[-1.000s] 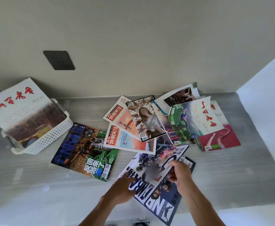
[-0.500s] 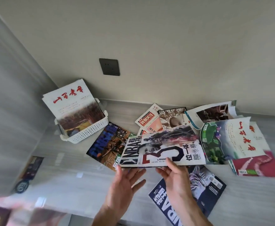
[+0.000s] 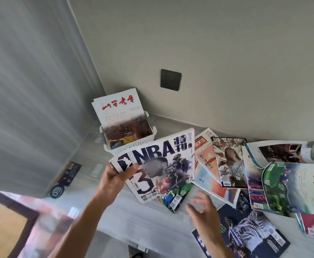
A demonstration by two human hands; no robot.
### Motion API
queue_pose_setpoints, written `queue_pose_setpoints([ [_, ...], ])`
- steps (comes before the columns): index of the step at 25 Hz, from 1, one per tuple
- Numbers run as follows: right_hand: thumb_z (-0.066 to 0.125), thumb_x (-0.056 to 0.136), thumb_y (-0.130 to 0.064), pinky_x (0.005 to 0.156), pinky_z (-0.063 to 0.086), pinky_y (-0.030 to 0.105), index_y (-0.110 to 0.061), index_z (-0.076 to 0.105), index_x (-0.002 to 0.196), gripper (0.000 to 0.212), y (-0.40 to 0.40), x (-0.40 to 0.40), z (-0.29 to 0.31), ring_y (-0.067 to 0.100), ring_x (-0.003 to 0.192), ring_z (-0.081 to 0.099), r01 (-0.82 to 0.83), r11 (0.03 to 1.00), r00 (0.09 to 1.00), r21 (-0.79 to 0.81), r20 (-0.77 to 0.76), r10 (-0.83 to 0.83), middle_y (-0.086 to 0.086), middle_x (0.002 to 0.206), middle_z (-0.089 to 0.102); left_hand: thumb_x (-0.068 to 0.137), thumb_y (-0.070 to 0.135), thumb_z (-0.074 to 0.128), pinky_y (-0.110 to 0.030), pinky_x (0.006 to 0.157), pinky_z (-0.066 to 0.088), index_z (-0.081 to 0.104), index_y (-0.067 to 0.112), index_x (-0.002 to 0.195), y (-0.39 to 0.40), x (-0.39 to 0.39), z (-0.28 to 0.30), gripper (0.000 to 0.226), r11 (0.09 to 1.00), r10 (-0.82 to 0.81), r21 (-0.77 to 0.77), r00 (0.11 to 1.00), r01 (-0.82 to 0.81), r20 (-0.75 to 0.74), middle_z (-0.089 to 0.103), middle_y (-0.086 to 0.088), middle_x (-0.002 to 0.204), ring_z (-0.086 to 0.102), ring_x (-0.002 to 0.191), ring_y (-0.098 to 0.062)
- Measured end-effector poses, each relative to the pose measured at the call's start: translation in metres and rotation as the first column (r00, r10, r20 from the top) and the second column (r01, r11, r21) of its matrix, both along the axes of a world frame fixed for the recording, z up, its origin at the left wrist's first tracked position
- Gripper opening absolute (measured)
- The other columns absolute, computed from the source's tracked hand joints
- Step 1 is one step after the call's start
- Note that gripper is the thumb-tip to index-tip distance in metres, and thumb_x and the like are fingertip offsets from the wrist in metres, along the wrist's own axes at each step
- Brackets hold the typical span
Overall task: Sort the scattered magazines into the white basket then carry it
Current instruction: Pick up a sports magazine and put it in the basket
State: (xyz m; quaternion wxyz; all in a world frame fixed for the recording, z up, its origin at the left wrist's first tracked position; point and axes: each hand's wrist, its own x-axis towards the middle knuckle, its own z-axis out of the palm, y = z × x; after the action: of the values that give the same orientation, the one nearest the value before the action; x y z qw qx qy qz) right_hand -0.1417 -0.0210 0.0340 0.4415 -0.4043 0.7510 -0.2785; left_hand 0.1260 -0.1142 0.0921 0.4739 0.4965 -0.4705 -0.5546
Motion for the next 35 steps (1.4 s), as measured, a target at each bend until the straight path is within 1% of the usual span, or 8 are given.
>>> queue_pose_setpoints([
  [3, 0.078, 0.08, -0.019, 0.071, 0.058, 0.035, -0.04, 0.043, 0.132, 0.066, -0.048, 0.005, 0.015, 0.015, 0.076, 0.069, -0.122, 0.989, 0.962, -0.083, 0.235, 0.138, -0.012, 0.105, 0.069, 0.074, 0.035, 0.078, -0.046, 0.078, 0.059, 0.074, 0.012, 0.103, -0.002, 0.038, -0.01, 0.037, 0.974, -0.209, 0.106, 0.973, 0.199, 0.101, 0.076, -0.017, 0.099, 0.073, 0.09, -0.034],
  [5, 0.077, 0.082, -0.027, 0.062, 0.053, 0.038, -0.022, 0.065, 0.096, 0.02, -0.065, 0.021, 0.017, 0.011, 0.056, 0.061, -0.241, 0.97, 0.951, -0.044, 0.19, 0.244, -0.003, 0.067, 0.069, 0.073, 0.033, 0.077, -0.041, 0.07, 0.058, 0.077, 0.017, 0.093, 0.002, 0.051, -0.023, 0.026, 0.957, -0.267, 0.177, 0.938, 0.231, 0.221, 0.078, -0.013, 0.086, 0.074, 0.078, -0.027],
  [7, 0.072, 0.084, -0.038, 0.055, 0.041, 0.032, -0.013, 0.055, 0.065, 0.036, -0.069, 0.041, 0.01, 0.011, 0.045, 0.042, -0.305, 0.952, 0.95, -0.007, 0.071, 0.305, -0.006, 0.05, 0.049, 0.077, 0.028, 0.073, -0.044, 0.064, 0.056, 0.077, 0.015, 0.087, 0.006, 0.065, -0.036, 0.016, 0.966, -0.237, 0.18, 0.917, 0.187, 0.319, 0.078, -0.012, 0.081, 0.073, 0.071, -0.024],
  [11, 0.06, 0.089, -0.04, 0.054, 0.039, 0.036, -0.006, 0.061, 0.08, 0.036, -0.082, 0.072, 0.02, 0.02, 0.053, 0.044, -0.298, 0.951, 0.951, -0.084, 0.056, 0.303, 0.011, 0.068, 0.058, 0.081, 0.04, 0.066, -0.046, 0.059, 0.059, 0.075, 0.018, 0.084, 0.002, 0.095, -0.034, 0.024, 0.997, -0.076, 0.037, 0.877, 0.066, 0.475, 0.078, 0.005, 0.079, 0.075, 0.071, -0.015],
  [16, 0.057, 0.093, -0.029, 0.073, 0.057, 0.033, -0.043, 0.066, 0.088, 0.017, -0.168, 0.107, 0.092, 0.019, 0.08, 0.068, -0.214, 0.896, 0.953, -0.389, 0.117, 0.279, -0.005, 0.084, 0.071, 0.09, 0.019, 0.067, -0.014, 0.064, 0.053, 0.071, 0.031, 0.092, -0.071, 0.126, 0.016, 0.012, 0.988, 0.12, -0.148, 0.834, -0.047, 0.538, 0.074, 0.03, 0.083, 0.069, 0.075, 0.008],
  [22, 0.053, 0.099, -0.028, 0.08, 0.059, 0.044, -0.023, 0.067, 0.102, 0.015, -0.299, 0.15, 0.127, 0.019, 0.087, 0.071, -0.148, 0.824, 0.98, -0.547, 0.031, 0.196, -0.005, 0.095, 0.074, 0.096, 0.015, 0.057, -0.015, 0.074, 0.053, 0.063, 0.005, 0.116, -0.158, 0.136, 0.043, 0.023, 0.951, 0.231, -0.294, 0.855, -0.097, 0.464, 0.072, -0.001, 0.103, 0.067, 0.08, 0.003],
  [29, 0.051, 0.099, -0.027, 0.08, 0.057, 0.048, -0.021, 0.065, 0.097, 0.015, -0.347, 0.173, 0.073, 0.028, 0.085, 0.07, -0.152, 0.923, 0.987, -0.354, -0.016, 0.157, 0.003, 0.094, 0.074, 0.096, 0.011, 0.053, -0.054, 0.091, 0.053, 0.062, 0.015, 0.109, -0.203, 0.158, -0.001, 0.016, 0.991, 0.105, 0.026, 0.879, -0.133, 0.466, 0.072, -0.015, 0.105, 0.069, 0.097, -0.031],
  [35, 0.054, 0.093, -0.014, 0.094, 0.05, 0.036, -0.026, 0.039, 0.141, 0.051, -0.351, 0.158, 0.056, 0.023, 0.115, 0.059, -0.212, 0.958, 0.977, -0.196, -0.042, 0.207, 0.004, 0.143, 0.051, 0.087, 0.02, 0.065, -0.036, 0.086, 0.051, 0.059, 0.016, 0.113, -0.212, 0.142, -0.011, 0.028, 0.927, 0.228, 0.147, 0.829, -0.345, 0.511, 0.067, -0.009, 0.118, 0.064, 0.099, -0.024],
])
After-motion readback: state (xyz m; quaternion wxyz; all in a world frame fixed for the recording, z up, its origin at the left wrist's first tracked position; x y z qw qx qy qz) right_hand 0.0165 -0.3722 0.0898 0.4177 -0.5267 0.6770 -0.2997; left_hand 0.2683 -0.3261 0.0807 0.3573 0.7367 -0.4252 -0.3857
